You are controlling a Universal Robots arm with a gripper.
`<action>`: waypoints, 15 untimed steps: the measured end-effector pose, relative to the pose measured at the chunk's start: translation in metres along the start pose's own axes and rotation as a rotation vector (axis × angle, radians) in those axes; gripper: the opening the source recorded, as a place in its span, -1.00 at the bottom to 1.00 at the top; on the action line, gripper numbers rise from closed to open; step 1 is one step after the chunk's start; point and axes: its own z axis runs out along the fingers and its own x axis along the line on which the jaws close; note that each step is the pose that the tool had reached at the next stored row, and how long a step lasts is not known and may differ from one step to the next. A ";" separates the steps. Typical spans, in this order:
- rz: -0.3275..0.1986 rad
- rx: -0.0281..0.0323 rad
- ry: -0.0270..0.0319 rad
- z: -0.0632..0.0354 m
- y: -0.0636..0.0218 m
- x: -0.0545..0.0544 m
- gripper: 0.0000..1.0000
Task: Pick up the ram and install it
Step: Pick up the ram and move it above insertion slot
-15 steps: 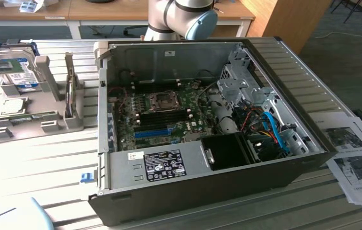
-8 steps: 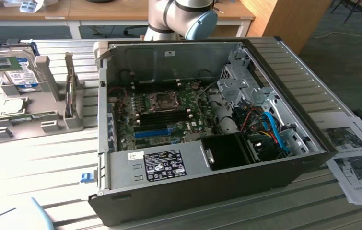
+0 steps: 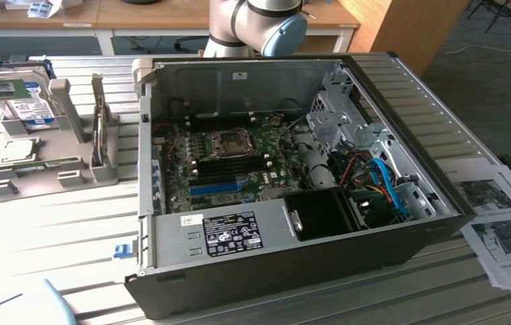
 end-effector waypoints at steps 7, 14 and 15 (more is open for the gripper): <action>0.000 0.0000 0.0000 -0.0002 -0.0060 0.000 -0.78; 0.000 -0.0011 -0.0001 -0.0006 -0.0151 0.001 -0.78; 0.000 -0.0014 -0.0001 -0.0007 -0.0162 0.001 -0.78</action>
